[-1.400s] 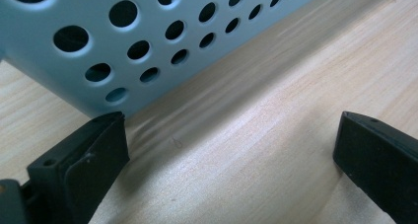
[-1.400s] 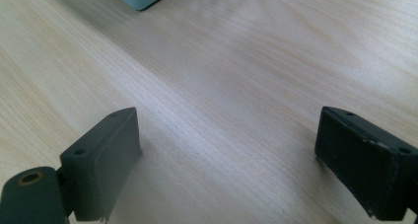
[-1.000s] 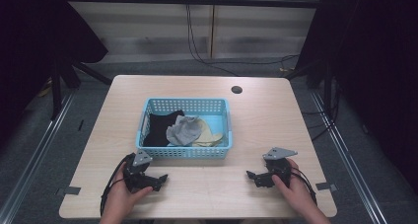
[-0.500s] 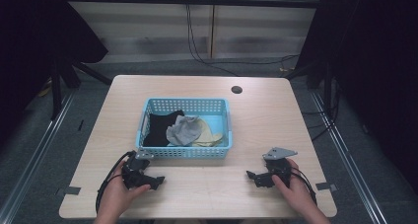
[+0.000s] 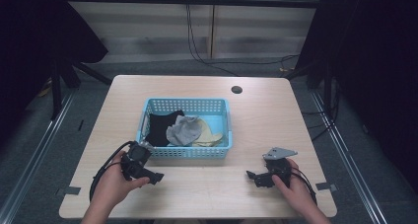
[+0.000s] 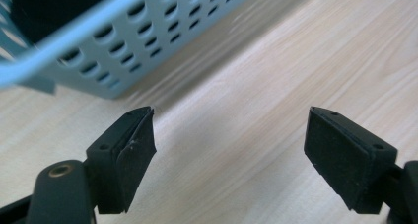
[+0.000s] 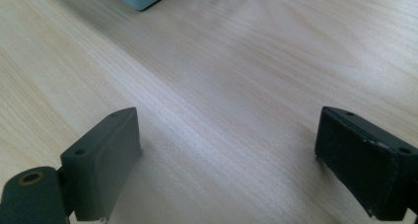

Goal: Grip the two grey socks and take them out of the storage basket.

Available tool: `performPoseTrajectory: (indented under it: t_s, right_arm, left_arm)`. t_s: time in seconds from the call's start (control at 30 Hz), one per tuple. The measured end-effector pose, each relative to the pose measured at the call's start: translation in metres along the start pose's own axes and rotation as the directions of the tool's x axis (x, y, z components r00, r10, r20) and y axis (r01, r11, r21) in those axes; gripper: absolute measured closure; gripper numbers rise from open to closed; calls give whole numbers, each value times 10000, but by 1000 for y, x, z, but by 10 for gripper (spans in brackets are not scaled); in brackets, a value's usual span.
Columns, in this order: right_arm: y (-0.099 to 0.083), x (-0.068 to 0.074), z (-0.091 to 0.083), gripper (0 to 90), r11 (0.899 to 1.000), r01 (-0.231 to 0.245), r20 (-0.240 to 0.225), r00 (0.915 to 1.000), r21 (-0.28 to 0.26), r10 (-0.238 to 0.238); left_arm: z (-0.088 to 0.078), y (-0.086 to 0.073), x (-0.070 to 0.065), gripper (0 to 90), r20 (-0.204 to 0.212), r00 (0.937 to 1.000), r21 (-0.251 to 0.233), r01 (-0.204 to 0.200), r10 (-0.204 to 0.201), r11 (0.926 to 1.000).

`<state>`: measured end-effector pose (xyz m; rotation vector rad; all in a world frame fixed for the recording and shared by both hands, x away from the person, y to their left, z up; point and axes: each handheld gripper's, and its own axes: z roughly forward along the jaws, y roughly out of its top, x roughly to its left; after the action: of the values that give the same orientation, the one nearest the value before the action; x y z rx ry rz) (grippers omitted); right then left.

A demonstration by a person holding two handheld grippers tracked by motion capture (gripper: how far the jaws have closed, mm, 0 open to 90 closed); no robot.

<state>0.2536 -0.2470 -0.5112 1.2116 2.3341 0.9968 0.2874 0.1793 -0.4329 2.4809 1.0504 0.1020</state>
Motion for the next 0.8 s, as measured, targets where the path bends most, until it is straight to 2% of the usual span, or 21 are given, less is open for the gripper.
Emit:
performPoseTrajectory:
  t_s: [0.1,0.13,0.17,0.23,0.33,0.43,0.5,0.57,0.7,0.8]
  right_arm:
    - [0,0,0,95,10000,0,3,10000,2,0]
    - [0,0,0,95,10000,3,3,10000,2,-3]
    - [0,0,0,95,10000,2,1,10000,0,-2]
    - [0,0,0,95,10000,3,3,10000,0,-3]
    - [0,0,0,95,10000,1,-2,10000,-1,-1]
    - [0,0,0,95,10000,51,5,10000,-24,-51]
    - [0,0,0,95,10000,50,-3,10000,-19,-50]
    - [0,0,0,95,10000,51,-5,10000,-21,-51]
    - [0,0,0,95,10000,23,11,10000,-40,-23]
    - [0,0,0,95,10000,14,12,10000,-41,-14]
  left_arm:
    - [-8,8,0,196,11,9998,196,-195,195,9996]
    - [-11,11,-1,199,30,9999,218,-96,95,9997]
    - [-13,14,-1,199,29,9998,246,-178,177,9995]
    - [-23,26,1,199,237,9997,379,-106,97,9992]
    - [-33,39,4,199,226,9997,429,68,-78,9991]
    - [-40,47,7,199,136,9999,407,8,-14,9992]
    - [-46,58,12,200,253,9996,261,123,-130,9996]
    - [-47,64,16,204,259,9991,180,341,-346,9993]
    - [-45,76,23,210,52,9995,194,301,-302,9994]
    - [-43,81,24,214,7,9992,102,412,-412,9991]
